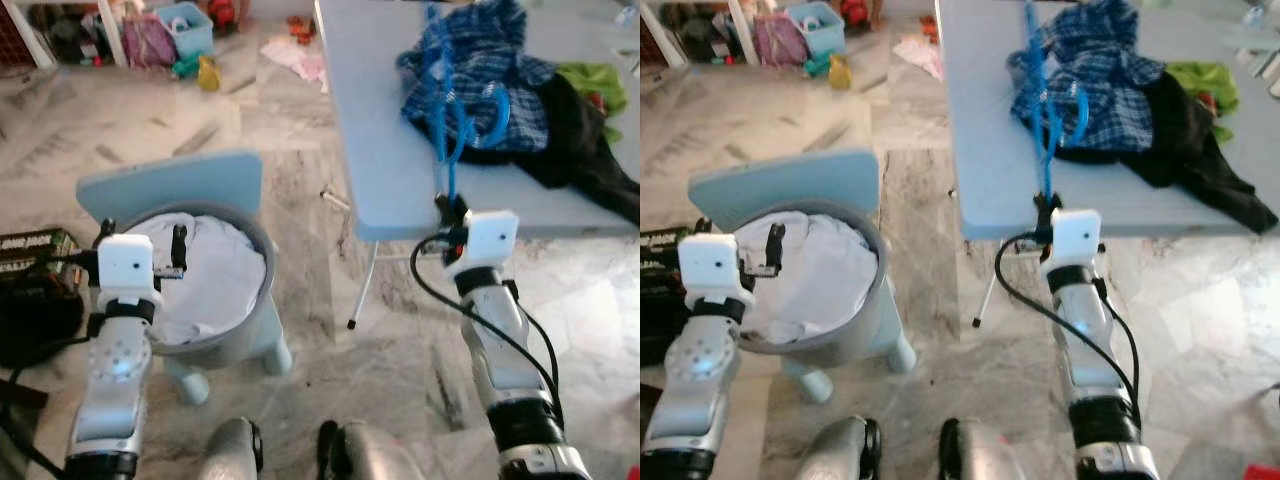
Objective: Hang hanger
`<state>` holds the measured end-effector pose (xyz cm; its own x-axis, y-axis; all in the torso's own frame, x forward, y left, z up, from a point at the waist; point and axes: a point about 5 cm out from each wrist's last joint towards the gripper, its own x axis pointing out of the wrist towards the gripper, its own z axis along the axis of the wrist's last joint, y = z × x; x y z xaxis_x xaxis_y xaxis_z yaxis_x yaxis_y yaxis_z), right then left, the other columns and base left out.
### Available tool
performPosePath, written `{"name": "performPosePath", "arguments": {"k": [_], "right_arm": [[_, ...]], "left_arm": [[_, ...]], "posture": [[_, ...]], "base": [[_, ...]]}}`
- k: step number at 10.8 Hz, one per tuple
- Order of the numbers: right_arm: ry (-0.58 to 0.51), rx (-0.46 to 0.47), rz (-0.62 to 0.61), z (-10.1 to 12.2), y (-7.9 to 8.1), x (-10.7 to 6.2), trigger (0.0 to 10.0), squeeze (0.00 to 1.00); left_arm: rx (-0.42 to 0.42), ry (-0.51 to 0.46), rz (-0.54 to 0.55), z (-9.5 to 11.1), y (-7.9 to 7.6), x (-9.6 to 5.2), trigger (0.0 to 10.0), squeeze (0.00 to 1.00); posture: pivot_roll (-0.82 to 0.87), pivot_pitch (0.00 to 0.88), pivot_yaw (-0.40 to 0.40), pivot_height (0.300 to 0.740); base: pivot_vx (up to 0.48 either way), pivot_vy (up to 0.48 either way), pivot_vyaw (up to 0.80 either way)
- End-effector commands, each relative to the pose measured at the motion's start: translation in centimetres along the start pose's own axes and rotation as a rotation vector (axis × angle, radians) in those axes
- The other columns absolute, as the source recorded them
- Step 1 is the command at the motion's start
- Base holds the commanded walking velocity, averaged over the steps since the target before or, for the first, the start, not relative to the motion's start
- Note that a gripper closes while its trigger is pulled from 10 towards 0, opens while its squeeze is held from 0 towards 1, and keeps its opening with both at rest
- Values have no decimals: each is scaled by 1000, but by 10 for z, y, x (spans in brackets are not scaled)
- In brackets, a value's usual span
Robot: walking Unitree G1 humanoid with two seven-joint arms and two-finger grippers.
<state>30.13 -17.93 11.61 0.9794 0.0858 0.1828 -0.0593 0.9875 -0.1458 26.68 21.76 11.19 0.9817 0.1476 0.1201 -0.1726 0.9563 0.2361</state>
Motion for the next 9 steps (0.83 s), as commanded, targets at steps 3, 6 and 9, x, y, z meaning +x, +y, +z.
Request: {"name": "performPosePath", "arguments": {"k": [3, 6, 9], "right_arm": [[29, -42, 35, 0, -8, -13, 10000, 0], [31, -52, 30, 4, -12, -11, 10000, 0], [27, -53, 33, 6, -10, -11, 10000, 0]], "left_arm": [[-17, 68, 7, -12, 9, 13, 10000, 0], [-44, 61, 14, -8, 3, 18, 10000, 0], [-42, 32, 12, -4, -1, 17, 10000, 0]], "posture": [[68, 241, -99, 740], [57, 244, -104, 740], [62, 238, -106, 740]], "base": [[0, 116, 0], [0, 480, 0], [0, 319, 0]]}}
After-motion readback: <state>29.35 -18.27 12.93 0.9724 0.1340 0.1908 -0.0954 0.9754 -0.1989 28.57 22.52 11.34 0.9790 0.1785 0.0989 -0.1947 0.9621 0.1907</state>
